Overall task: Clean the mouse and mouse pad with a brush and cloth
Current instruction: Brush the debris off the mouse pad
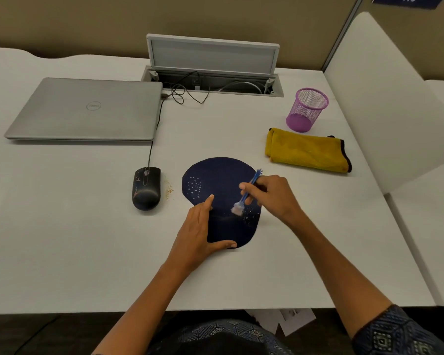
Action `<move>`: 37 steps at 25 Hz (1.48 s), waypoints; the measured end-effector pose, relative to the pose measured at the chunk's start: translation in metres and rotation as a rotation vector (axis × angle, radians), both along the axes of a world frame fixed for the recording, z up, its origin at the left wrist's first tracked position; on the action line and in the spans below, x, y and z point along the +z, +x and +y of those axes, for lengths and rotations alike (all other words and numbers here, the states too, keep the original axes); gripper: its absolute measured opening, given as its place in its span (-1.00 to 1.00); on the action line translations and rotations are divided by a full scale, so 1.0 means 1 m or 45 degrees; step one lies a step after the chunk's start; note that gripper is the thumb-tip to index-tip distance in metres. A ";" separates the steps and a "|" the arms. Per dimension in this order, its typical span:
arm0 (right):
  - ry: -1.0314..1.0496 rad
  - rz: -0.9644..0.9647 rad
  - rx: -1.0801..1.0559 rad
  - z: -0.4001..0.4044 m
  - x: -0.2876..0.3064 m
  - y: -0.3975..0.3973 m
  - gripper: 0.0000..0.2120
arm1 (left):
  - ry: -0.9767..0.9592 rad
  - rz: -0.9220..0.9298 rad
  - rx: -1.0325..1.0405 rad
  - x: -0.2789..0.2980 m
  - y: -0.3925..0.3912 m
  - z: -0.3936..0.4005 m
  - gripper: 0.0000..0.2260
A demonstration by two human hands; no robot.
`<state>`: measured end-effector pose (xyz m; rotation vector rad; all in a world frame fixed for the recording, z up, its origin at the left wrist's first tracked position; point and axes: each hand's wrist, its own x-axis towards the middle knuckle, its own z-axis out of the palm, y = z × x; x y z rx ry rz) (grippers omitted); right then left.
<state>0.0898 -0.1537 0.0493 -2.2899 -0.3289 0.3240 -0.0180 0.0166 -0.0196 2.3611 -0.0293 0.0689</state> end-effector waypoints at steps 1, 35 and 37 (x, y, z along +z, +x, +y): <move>0.035 -0.041 -0.040 0.008 -0.004 -0.004 -0.73 | 0.004 0.005 0.002 0.000 0.001 0.000 -0.01; 0.047 -0.114 -0.194 -0.006 -0.022 -0.015 -0.84 | 0.025 0.031 -0.012 0.003 0.003 0.000 -0.05; 0.027 -0.141 -0.266 -0.013 -0.019 -0.012 -0.86 | 0.012 0.044 -0.007 0.003 0.003 -0.001 -0.04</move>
